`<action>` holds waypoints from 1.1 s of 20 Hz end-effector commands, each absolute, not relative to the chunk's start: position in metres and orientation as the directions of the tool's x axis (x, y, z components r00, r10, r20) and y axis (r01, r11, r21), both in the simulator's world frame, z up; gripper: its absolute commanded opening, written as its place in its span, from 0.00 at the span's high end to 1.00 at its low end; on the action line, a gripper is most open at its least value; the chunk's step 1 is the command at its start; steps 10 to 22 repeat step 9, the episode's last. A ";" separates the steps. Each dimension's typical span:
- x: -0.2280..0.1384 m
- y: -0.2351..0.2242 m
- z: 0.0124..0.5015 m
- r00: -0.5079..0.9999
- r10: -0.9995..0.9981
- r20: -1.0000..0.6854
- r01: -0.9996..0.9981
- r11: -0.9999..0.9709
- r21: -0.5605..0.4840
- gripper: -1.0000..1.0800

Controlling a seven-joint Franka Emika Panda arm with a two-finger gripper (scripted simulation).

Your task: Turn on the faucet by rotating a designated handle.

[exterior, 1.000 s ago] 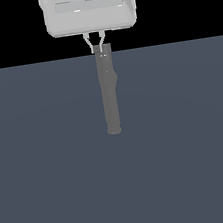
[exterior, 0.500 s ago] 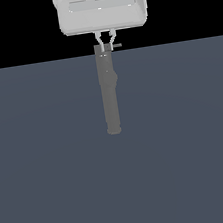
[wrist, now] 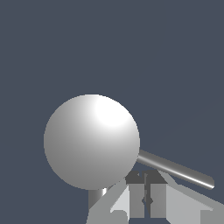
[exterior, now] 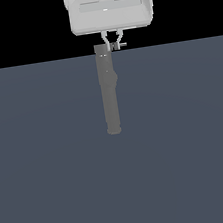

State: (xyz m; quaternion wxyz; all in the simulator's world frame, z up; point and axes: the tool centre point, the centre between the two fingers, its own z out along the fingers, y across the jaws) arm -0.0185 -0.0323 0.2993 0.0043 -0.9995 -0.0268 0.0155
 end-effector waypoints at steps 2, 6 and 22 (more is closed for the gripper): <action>0.003 -0.045 0.300 0.999 0.040 -0.007 0.040 -0.999 -0.003 1.00; 0.015 -0.055 0.300 1.000 0.029 -0.003 0.029 -1.000 -0.001 1.00; 0.021 -0.060 0.301 1.000 0.024 -0.001 0.024 -1.000 0.000 1.00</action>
